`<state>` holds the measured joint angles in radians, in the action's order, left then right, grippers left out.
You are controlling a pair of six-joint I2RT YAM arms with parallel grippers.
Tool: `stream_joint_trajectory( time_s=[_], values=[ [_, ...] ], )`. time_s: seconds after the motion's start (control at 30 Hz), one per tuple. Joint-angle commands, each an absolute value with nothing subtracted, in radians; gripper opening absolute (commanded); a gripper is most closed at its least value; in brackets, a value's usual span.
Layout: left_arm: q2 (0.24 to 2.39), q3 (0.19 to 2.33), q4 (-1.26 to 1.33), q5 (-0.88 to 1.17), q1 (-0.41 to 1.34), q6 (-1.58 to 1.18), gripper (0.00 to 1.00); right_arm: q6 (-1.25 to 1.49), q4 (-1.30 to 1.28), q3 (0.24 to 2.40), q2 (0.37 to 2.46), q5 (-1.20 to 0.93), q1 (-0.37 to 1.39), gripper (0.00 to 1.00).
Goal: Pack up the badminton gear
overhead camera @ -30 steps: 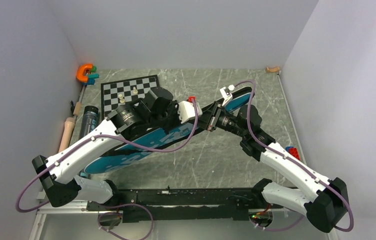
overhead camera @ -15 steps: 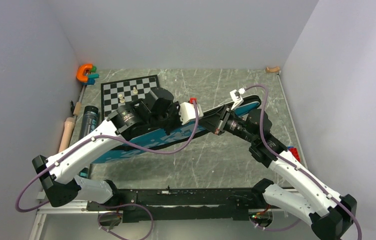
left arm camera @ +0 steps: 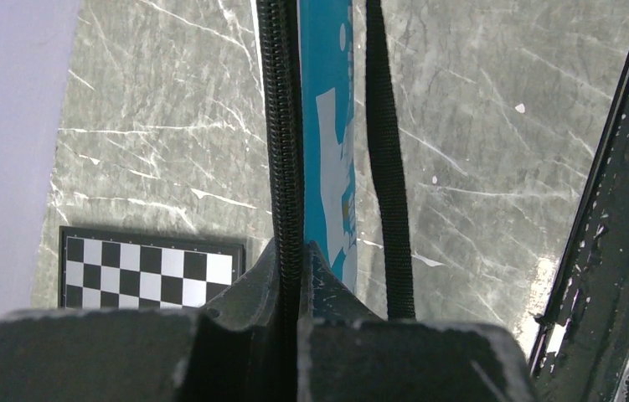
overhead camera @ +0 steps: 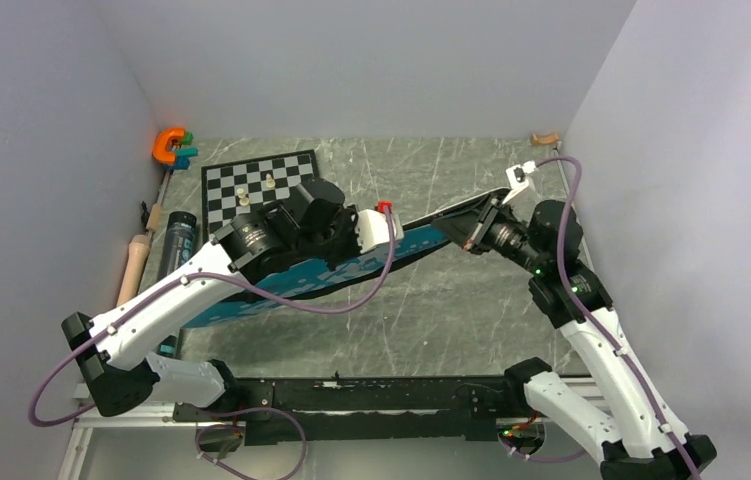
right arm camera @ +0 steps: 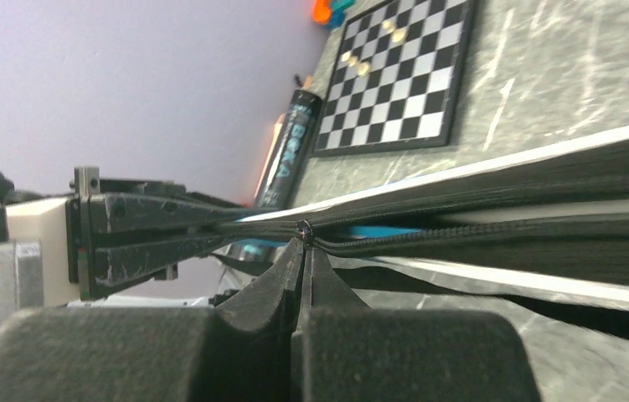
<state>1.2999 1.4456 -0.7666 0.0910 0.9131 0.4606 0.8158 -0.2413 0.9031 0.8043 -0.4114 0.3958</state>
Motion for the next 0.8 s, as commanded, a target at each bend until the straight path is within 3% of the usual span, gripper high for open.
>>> stream_joint_trajectory(
  time_s=[0.0, 0.47, 0.77],
  values=[
    [1.233, 1.435, -0.712, 0.067, 0.920, 0.510, 0.00, 0.754, -0.390, 1.011, 0.794, -0.416, 0.284, 0.00],
    [1.207, 1.359, -0.707, 0.049, 0.932, 0.536, 0.00, 0.615, -0.642, 1.133, 0.809, -0.508, 0.008, 0.00],
    [1.201, 1.323, -0.698, 0.028, 0.936, 0.552, 0.00, 0.571, -0.771, 1.204, 0.832, -0.336, -0.058, 0.00]
  ],
)
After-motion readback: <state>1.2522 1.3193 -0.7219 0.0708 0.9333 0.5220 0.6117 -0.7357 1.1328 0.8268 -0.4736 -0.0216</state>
